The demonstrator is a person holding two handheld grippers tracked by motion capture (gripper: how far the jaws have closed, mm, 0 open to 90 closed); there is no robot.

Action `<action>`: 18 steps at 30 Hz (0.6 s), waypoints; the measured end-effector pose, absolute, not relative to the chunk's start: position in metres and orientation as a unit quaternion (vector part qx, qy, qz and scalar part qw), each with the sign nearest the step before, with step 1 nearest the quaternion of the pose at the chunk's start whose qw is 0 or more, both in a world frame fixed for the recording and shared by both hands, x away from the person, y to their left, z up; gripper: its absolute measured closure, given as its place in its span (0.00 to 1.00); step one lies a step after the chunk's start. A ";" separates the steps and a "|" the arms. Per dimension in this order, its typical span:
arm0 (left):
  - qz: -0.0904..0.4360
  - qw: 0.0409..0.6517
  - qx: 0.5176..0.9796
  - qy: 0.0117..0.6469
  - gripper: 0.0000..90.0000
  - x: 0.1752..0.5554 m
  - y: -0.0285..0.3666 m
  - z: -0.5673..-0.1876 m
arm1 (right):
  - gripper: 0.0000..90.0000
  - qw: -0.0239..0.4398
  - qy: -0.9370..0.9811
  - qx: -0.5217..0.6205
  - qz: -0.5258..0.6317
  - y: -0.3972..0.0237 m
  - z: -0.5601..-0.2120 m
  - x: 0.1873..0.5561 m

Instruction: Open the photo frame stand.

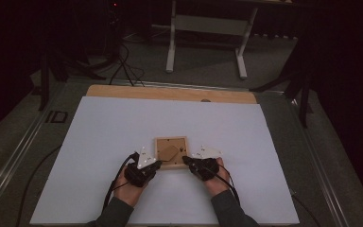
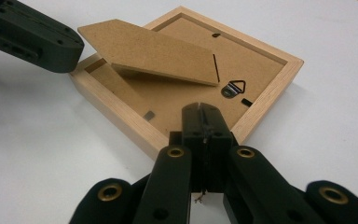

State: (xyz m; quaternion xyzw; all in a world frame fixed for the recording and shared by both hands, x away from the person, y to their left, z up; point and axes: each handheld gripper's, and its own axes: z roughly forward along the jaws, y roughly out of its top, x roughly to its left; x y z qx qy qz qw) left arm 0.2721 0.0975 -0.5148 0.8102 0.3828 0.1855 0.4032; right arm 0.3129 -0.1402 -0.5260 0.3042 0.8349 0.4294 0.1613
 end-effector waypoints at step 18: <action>0.166 0.430 0.790 0.404 0.89 0.282 0.093 -0.511 | 0.99 0.163 0.836 0.302 0.429 -0.140 -0.526 0.313</action>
